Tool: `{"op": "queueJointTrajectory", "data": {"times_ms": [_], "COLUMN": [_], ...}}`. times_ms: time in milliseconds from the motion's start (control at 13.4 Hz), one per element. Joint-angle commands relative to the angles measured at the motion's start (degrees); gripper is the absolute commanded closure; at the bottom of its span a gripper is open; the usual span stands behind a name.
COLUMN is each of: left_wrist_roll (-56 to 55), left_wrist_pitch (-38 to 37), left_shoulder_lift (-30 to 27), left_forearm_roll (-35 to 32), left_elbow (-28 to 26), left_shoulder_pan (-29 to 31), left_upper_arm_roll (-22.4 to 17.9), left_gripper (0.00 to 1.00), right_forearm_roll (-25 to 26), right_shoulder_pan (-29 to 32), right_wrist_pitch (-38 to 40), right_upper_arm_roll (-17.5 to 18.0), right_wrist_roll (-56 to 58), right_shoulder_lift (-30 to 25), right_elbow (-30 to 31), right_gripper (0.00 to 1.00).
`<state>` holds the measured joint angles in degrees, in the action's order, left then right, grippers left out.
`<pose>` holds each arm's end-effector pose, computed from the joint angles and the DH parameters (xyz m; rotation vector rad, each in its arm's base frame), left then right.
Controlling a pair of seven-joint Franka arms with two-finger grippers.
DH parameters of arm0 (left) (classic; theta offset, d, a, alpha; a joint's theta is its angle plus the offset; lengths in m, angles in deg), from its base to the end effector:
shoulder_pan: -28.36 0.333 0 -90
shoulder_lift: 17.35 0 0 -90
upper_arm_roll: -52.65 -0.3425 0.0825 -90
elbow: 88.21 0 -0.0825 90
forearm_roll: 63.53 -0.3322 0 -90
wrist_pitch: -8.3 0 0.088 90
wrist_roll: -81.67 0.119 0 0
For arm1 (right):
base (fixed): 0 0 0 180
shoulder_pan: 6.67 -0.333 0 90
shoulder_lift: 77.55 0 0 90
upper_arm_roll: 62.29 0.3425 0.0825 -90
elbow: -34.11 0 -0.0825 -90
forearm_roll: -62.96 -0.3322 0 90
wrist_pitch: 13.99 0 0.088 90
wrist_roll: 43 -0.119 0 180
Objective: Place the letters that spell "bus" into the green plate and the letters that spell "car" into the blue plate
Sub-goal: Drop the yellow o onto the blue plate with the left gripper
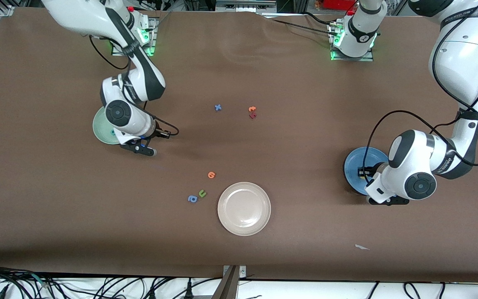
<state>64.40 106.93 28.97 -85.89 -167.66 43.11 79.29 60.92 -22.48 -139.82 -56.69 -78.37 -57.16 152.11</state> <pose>0.6547 -0.0296 0.2696 -2.9778 -0.0295 0.5522 0.5020 0.1963 0.2973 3.0450 -0.4136 -0.3405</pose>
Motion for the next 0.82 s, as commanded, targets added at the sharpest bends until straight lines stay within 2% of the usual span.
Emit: {"op": "queueJointTrajectory", "data": {"times_ms": [0,149,521,595,744], "left_wrist_roll": [1.9,1.9,2.8,2.9,4.2], "left_wrist_pitch": [-2.9,-4.0,-5.8,-5.8,-5.2], "left_shoulder_lift": [-1.7,-3.9,-7.8,-10.2,-15.9], "left_forearm_roll": [0.8,1.1,2.3,4.2,8.8], "left_elbow": [0.7,0.7,0.0,-1.3,-5.5], "left_shoulder_pan": [0.1,0.5,4.9,4.9,3.4], "left_upper_arm_roll": [-0.1,-0.1,0.1,-0.5,-5.6], "left_gripper": [0.0,0.0,0.0,0.0,0.0], "right_forearm_roll": [-0.3,-0.3,-0.2,-0.1,-0.2], "right_shoulder_pan": [0.2,0.2,0.2,0.2,0.2], "right_wrist_pitch": [8.6,12.0,17.5,18.3,18.3], "right_upper_arm_roll": [-0.6,-2.6,-10.9,-12.7,-16.2], "right_wrist_roll": [1.6,4.9,18.0,20.9,26.7], "right_shoulder_lift": [-4.0,-5.8,-8.9,-9.0,-9.0], "right_elbow": [-2.4,-3.3,-3.0,-3.0,-1.9], "right_gripper": [0.8,0.8,0.8,0.81,0.81]}}
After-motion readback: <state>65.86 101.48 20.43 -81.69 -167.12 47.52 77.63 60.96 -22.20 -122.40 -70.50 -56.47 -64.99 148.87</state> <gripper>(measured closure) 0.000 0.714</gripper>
